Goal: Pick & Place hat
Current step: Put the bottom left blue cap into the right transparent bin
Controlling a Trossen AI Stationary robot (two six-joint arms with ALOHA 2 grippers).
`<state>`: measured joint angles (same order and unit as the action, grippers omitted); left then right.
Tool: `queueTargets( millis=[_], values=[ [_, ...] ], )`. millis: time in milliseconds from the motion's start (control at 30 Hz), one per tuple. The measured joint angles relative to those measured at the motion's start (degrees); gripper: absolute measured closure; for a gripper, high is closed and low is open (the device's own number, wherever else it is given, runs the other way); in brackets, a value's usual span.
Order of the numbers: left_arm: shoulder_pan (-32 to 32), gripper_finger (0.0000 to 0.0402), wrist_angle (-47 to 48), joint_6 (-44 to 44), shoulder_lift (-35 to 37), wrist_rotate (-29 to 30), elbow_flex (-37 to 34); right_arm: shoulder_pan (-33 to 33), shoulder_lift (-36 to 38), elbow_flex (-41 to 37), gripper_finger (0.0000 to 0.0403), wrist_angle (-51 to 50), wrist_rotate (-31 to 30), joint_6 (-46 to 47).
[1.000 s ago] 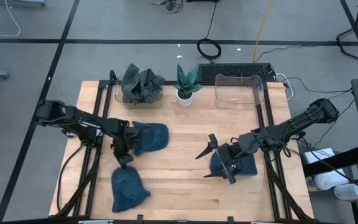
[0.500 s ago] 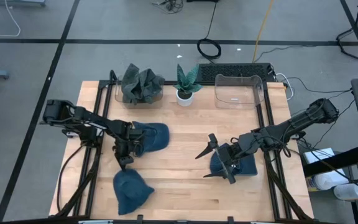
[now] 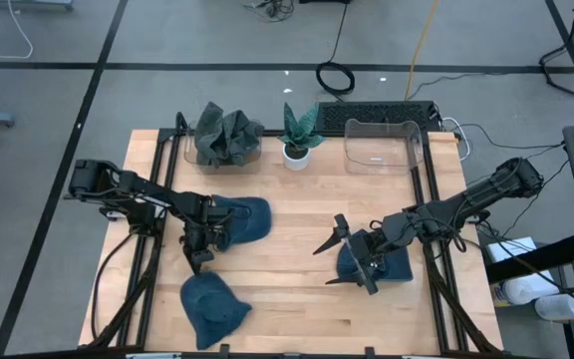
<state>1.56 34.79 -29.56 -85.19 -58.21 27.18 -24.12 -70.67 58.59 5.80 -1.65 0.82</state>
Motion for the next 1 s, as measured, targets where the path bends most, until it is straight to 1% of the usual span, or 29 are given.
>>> queueTargets(
  millis=[67,167,233,367,533,633,767,900,1000],
  values=[
    [0.95,0.0340,0.02,-1.90,0.01,-0.27,0.00,0.02,0.00,0.00,0.0083,0.00,0.14,0.00],
    [2.54,0.0305,0.57,-1.71,0.35,-1.83,0.00,0.01,0.00,0.00,0.0083,0.00,0.17,0.00],
    [3.56,0.0275,1.41,-1.28,0.70,-2.86,0.00,0.02,0.00,0.00,0.0083,-0.01,0.20,0.00],
    [4.53,0.0206,6.19,-0.53,2.16,-2.73,0.00,0.01,0.00,0.00,0.0083,-0.04,0.20,0.00],
    [4.48,0.0126,14.71,-1.18,3.59,3.24,0.00,0.01,0.00,0.00,0.0083,-0.06,0.23,-0.28],
    [4.18,0.0090,16.90,-1.05,3.58,3.91,0.00,0.00,0.00,0.00,0.0083,-0.16,0.24,-0.42],
    [2.35,0.0068,12.19,-3.97,3.56,3.21,-0.02,0.00,0.00,0.00,0.0083,-0.50,0.30,0.03],
    [-0.68,0.0064,5.61,-6.36,3.56,2.05,-0.04,0.00,0.01,0.00,0.0083,-0.48,0.44,0.44],
    [-3.22,0.0064,-2.00,-10.74,3.56,0.51,-0.68,0.00,0.00,0.00,0.0083,-0.50,0.44,0.44]
  ],
)
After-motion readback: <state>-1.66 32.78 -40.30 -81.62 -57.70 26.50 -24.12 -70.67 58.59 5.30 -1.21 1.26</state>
